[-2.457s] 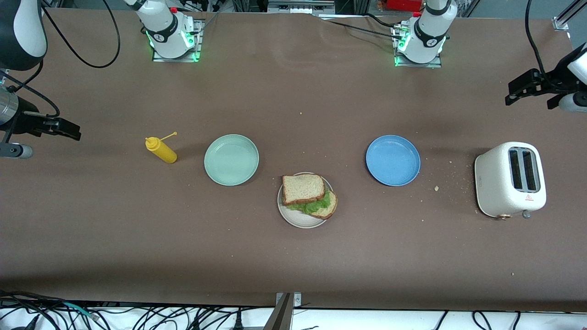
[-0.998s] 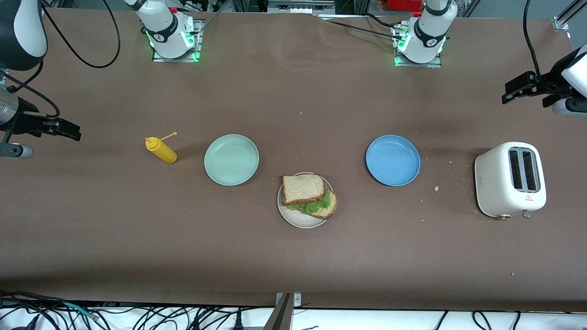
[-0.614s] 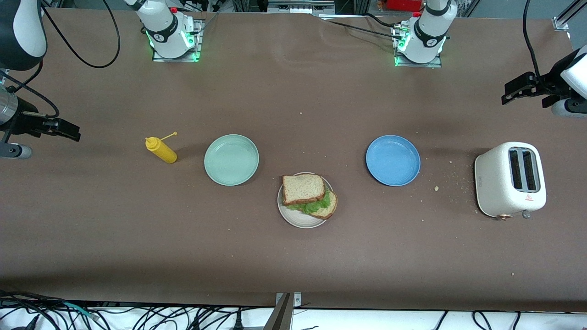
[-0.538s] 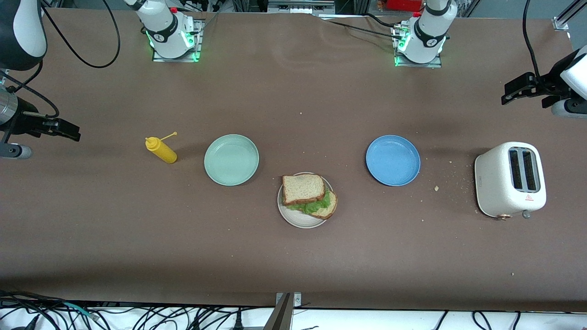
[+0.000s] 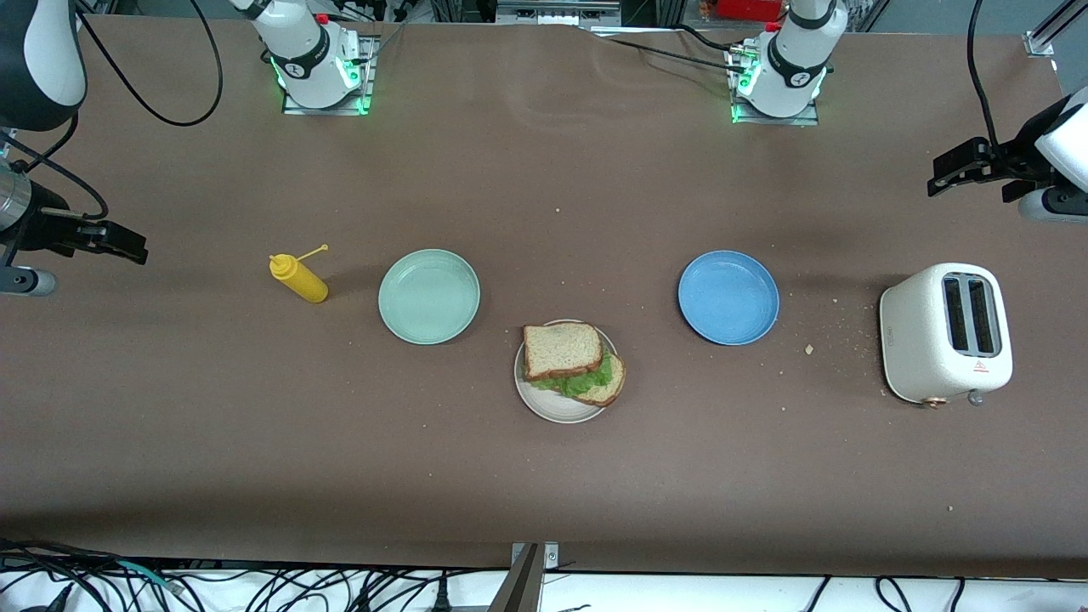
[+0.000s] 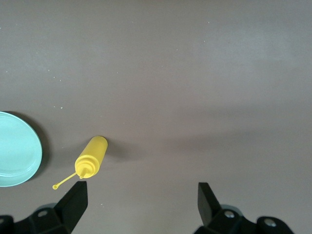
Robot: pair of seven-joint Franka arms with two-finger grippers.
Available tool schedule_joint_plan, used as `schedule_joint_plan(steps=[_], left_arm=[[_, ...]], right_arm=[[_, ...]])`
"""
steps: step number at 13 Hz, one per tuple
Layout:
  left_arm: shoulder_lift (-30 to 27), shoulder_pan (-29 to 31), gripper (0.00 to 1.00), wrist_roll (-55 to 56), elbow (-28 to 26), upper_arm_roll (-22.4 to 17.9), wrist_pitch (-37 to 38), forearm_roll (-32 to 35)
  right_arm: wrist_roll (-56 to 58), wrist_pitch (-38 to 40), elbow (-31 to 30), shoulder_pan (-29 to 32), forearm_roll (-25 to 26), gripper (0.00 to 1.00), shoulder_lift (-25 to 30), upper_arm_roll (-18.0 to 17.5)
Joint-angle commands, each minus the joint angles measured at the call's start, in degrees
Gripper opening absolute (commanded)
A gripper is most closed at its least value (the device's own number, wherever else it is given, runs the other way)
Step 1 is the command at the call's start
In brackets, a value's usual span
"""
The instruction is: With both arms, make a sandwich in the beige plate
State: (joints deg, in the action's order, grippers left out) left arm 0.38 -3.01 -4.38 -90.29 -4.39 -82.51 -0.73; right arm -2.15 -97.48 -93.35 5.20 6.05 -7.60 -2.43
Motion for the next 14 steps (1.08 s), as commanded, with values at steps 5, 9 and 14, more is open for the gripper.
schedule_joint_plan(steps=[5, 9, 14], left_arm=[[-0.20, 0.64, 1.00, 0.51, 0.02, 0.52, 0.33, -0.24], [-0.11, 0.64, 1.00, 0.51, -0.06, 0.52, 0.33, -0.24], [-0.11, 0.64, 1.00, 0.51, -0.06, 0.61, 0.33, 0.47]], right_arm=[[-0.40, -0.26, 0.18, 0.77, -0.34, 1.00, -0.14, -0.29], [-0.48, -0.43, 0.10, 0.69, -0.34, 1.00, -0.14, -0.38], [-0.57, -0.52, 0.18, 0.51, -0.95, 1.00, -0.22, -0.47]])
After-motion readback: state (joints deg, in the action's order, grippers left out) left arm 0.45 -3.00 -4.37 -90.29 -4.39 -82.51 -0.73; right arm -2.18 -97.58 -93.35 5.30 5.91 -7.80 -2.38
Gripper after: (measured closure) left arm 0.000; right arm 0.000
